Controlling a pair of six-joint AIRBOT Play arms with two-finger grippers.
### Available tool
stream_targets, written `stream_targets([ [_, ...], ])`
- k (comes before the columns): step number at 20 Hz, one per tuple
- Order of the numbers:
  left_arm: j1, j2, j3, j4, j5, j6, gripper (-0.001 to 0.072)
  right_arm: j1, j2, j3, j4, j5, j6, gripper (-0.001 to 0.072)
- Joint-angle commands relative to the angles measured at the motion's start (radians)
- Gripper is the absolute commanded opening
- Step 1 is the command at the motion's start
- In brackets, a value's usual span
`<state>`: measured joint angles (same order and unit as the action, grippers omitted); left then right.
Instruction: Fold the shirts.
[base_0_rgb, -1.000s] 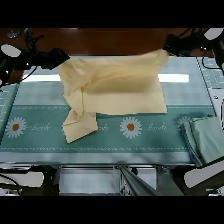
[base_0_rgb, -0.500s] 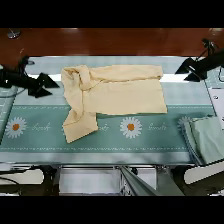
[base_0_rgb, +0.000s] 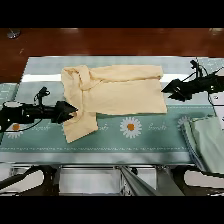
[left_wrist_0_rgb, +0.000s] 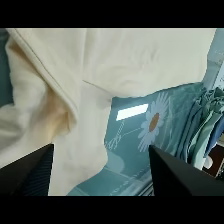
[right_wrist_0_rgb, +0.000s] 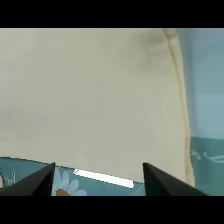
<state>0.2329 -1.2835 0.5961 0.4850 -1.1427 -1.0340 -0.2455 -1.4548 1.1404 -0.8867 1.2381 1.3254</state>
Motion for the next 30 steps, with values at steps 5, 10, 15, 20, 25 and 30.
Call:
stream_targets([
  [5,-0.109,-0.013,-0.033,-0.052,0.194,0.027,0.0699,0.081,0.021,-0.045,0.027,-0.047,-0.017,0.0629],
  [10,-0.217,-0.041,-0.032,-0.067,0.279,0.027,0.0555,0.085,0.021,-0.045,0.026,-0.06,0.002,0.0629],
  [15,-0.2,-0.047,-0.002,-0.055,0.248,0.039,0.0022,0.074,0.021,-0.045,0.008,-0.058,0.006,0.0629],
  [20,-0.145,-0.045,0.058,-0.048,0.162,0.039,0.0022,-0.003,0.021,-0.099,-0.194,-0.006,0.185,0.0629],
  [25,-0.146,-0.046,0.059,-0.048,0.162,0.039,0.0022,-0.002,0.019,-0.203,-0.2,-0.005,0.161,0.0629],
  [30,-0.146,-0.046,0.059,-0.048,0.162,0.038,0.0022,-0.002,0.018,-0.203,-0.18,-0.117,0.187,0.0629],
])
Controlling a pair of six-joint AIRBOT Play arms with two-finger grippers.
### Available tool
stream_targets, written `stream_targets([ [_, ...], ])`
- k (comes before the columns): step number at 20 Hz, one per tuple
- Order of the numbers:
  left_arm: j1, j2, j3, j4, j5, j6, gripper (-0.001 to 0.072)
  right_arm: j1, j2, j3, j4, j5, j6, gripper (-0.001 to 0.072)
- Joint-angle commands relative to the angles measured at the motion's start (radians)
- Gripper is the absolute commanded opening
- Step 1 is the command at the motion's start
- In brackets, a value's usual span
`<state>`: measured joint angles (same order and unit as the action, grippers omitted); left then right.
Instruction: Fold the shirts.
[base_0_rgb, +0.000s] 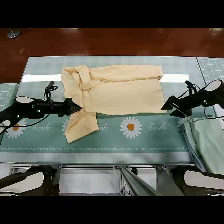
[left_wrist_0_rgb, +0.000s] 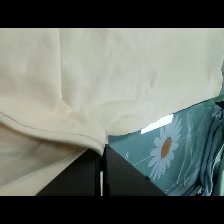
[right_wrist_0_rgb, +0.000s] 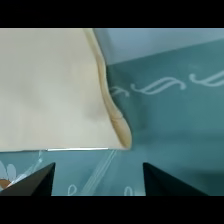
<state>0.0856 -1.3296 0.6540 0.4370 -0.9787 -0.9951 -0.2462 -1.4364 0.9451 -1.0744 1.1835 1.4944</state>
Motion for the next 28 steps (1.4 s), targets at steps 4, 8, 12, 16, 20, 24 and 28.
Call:
stream_targets([
  [4,0.001,0.0,0.001,0.0,-0.002,-0.001,0.0022,0.005,-0.047,0.002,0.116,-0.107,0.003,0.0629],
  [8,0.001,0.0,0.001,-0.001,0.002,0.0,0.0022,0.083,-0.141,0.072,0.153,-0.113,-0.008,0.0594],
  [12,0.023,0.009,0.039,-0.001,-0.019,0.0,0.0022,0.129,-0.174,0.228,0.15,-0.042,-0.04,0.0027],
  [16,0.122,0.077,0.315,-0.049,-0.107,-0.027,0.0022,0.129,-0.174,0.62,0.123,0.136,-0.03,0.0026],
  [20,0.228,0.161,0.744,-0.06,-0.068,-0.092,0.0021,0.129,-0.153,1.139,0.119,0.202,0.0,0.0026],
  [24,0.357,0.218,1.086,0.033,-0.066,-0.204,0.0021,0.129,0.055,1.228,0.061,0.174,0.002,0.0027],
  [28,0.482,0.367,1.211,0.24,-0.066,-0.253,0.0022,0.129,0.284,1.228,-0.012,0.187,-0.003,0.0027],
])
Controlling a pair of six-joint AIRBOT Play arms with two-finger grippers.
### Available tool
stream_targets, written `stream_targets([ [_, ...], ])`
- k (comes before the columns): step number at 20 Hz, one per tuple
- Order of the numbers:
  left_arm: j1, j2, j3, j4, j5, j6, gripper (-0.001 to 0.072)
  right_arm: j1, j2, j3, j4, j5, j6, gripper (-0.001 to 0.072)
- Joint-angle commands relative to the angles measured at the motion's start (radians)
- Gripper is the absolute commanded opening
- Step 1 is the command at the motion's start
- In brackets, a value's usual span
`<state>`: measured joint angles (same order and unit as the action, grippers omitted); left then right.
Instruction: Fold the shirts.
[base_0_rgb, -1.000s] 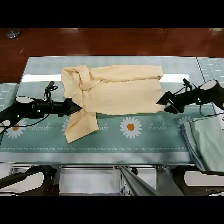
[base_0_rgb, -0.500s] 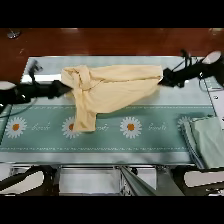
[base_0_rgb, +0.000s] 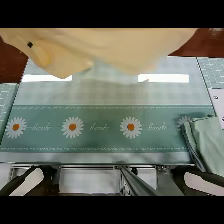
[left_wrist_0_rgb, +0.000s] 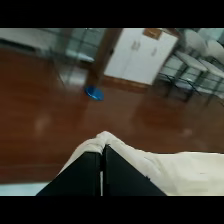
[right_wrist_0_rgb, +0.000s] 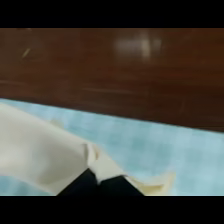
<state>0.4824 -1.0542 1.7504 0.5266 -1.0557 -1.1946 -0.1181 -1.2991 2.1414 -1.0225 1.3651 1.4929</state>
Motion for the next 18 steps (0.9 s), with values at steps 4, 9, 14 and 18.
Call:
stream_targets([
  [4,0.129,0.275,0.114,0.466,-0.003,-0.129,0.0021,0.001,0.349,0.031,-0.153,0.056,0.021,0.0027],
  [9,-0.101,0.454,0.113,0.844,-0.14,-0.174,0.0022,0.0,0.492,0.031,-0.169,0.173,0.039,0.0027],
  [14,-0.446,0.512,0.025,1.175,-0.185,-0.259,0.0021,0.001,0.509,-0.063,-0.187,0.298,0.068,0.0027],
  [18,-0.477,0.465,-0.207,1.193,-0.189,-0.272,0.0021,0.001,0.511,-0.352,-0.161,0.245,0.058,0.0027],
])
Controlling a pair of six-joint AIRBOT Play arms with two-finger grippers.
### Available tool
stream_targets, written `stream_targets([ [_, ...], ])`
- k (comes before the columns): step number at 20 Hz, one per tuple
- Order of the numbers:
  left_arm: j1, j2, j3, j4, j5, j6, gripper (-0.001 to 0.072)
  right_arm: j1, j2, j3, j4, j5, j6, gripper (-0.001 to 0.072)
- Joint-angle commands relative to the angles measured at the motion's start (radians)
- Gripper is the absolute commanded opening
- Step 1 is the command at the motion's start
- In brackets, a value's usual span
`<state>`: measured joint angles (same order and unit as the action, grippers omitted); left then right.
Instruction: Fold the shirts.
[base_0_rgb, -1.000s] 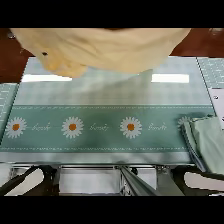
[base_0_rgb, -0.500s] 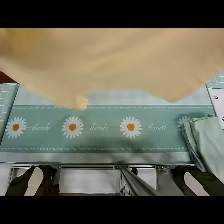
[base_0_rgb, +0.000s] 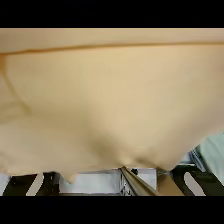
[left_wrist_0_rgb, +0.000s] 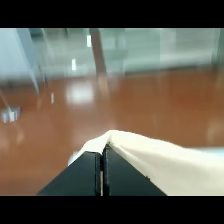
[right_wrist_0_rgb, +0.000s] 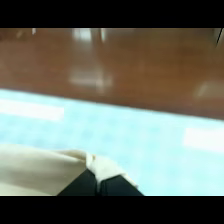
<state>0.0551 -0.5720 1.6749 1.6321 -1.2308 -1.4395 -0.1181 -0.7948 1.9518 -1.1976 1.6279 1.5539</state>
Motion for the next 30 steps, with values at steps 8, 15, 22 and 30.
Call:
stream_targets([
  [8,-0.012,-0.437,-0.467,0.029,0.306,-0.225,0.0022,0.002,-0.248,-0.689,0.121,-0.491,-0.103,0.0027],
  [15,-0.012,-0.826,-0.402,-0.108,0.652,-0.469,0.0022,0.001,-0.79,-0.454,0.234,-0.73,-0.113,0.0026],
  [22,-0.005,-0.942,-0.336,-0.245,0.597,-0.445,0.0023,-0.003,-1.044,-0.19,0.269,-0.587,-0.055,0.0027],
  [30,0.045,-0.894,-0.352,-0.244,0.108,-0.078,0.0023,-0.055,-1.008,-0.236,0.076,-0.157,-0.132,0.0027],
])
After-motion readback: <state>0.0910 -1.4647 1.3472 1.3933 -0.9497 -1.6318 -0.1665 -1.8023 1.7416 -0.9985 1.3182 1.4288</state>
